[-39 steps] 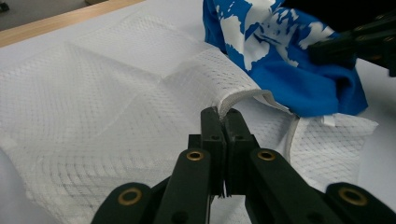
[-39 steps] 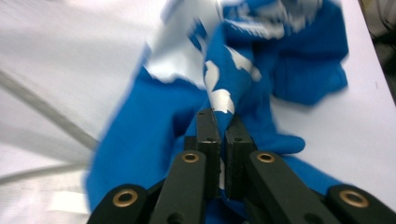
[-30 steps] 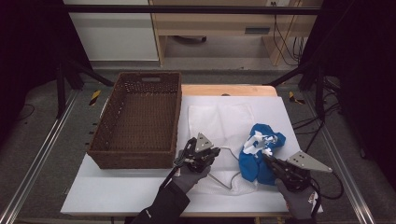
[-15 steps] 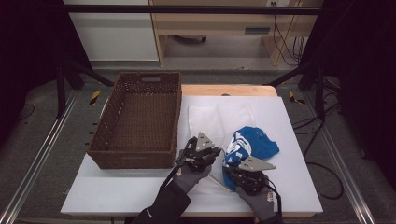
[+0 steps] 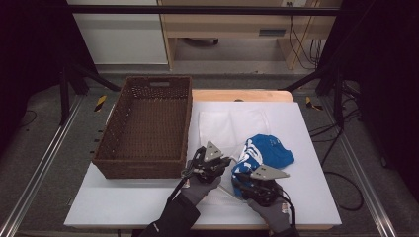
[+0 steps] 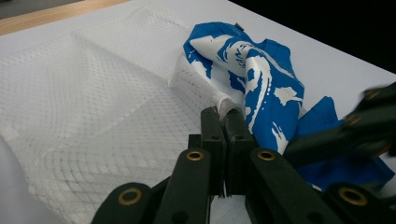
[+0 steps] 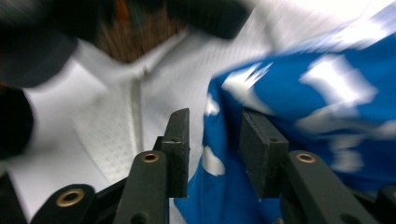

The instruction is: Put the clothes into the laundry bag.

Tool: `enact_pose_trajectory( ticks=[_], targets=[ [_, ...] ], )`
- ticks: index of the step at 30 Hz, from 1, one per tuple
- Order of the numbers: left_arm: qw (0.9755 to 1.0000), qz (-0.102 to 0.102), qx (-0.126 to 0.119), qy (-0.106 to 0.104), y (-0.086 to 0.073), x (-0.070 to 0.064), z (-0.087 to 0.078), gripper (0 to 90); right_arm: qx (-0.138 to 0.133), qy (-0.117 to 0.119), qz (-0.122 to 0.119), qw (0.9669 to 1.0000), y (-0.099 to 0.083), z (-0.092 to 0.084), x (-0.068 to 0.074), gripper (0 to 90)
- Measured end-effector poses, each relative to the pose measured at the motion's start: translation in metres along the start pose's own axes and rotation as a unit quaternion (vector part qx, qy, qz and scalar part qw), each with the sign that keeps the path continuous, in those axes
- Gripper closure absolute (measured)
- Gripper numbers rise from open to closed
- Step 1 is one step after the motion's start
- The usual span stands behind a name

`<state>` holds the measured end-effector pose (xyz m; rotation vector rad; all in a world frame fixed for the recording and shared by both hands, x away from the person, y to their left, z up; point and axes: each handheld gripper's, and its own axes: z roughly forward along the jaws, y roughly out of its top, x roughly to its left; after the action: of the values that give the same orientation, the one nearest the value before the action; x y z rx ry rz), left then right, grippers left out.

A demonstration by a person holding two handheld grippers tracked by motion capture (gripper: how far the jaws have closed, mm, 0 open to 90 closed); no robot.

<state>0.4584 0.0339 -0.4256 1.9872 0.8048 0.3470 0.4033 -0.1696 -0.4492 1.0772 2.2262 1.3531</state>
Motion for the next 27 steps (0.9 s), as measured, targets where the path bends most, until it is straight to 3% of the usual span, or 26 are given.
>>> enact_pose_trajectory(
  ticks=[3, 5, 6, 7, 10, 12, 14, 16, 18, 19, 22, 27],
  targets=[
    [1.0, 0.0, -0.001, -0.001, -0.001, 0.0, 0.0, 88.5, -0.033, -0.023, 0.002, 0.9992, 0.007, -0.024, -0.007, 58.4],
    [1.0, 0.001, 0.0, -0.002, 0.0, -0.001, 0.0, 88.5, -0.045, -0.057, 0.002, 0.9974, 0.011, -0.032, -0.016, 51.8],
    [1.0, 0.003, -0.001, -0.002, 0.0, -0.002, 0.0, 88.5, -0.042, -0.089, 0.002, 0.9951, 0.014, -0.03, -0.028, 44.6],
    [1.0, 0.004, -0.001, -0.002, 0.0, -0.002, 0.0, 88.5, -0.042, -0.089, 0.002, 0.9951, 0.014, -0.03, -0.028, 44.6],
    [1.0, 0.005, 0.0, -0.003, 0.0, -0.001, 0.0, 88.6, -0.025, -0.107, 0.015, 0.9938, 0.011, -0.013, -0.047, 39.0],
    [1.0, 0.004, 0.001, -0.004, 0.0, -0.001, 0.0, 88.6, 0.003, -0.107, 0.029, 0.9939, 0.006, 0.009, -0.058, 38.3],
    [1.0, 0.004, 0.004, -0.004, 0.0, 0.0, 0.001, 88.6, 0.01, -0.103, 0.026, 0.9943, 0.005, 0.015, -0.058, 41.1],
    [1.0, 0.004, 0.006, -0.004, 0.0, 0.0, 0.002, 88.6, 0.025, -0.094, 0.028, 0.9949, 0.004, 0.023, -0.058, 55.9],
    [1.0, 0.003, 0.006, -0.004, 0.0, 0.0, 0.002, 88.6, 0.033, -0.093, 0.022, 0.9949, 0.003, 0.025, -0.058, 76.7],
    [1.0, 0.003, 0.005, -0.004, 0.0, 0.0, 0.002, 88.6, 0.032, -0.085, 0.026, 0.9955, 0.004, 0.018, -0.057, 85.0],
    [1.0, 0.0, 0.004, -0.002, 0.001, 0.001, 0.0, 88.6, 0.014, -0.081, 0.017, 0.9965, 0.006, 0.005, -0.053, 85.9],
    [1.0, -0.008, -0.002, -0.005, 0.008, 0.002, -0.004, 88.6, -0.037, -0.028, -0.011, 0.9989, 0.012, -0.028, -0.026, 86.0]
  ],
)
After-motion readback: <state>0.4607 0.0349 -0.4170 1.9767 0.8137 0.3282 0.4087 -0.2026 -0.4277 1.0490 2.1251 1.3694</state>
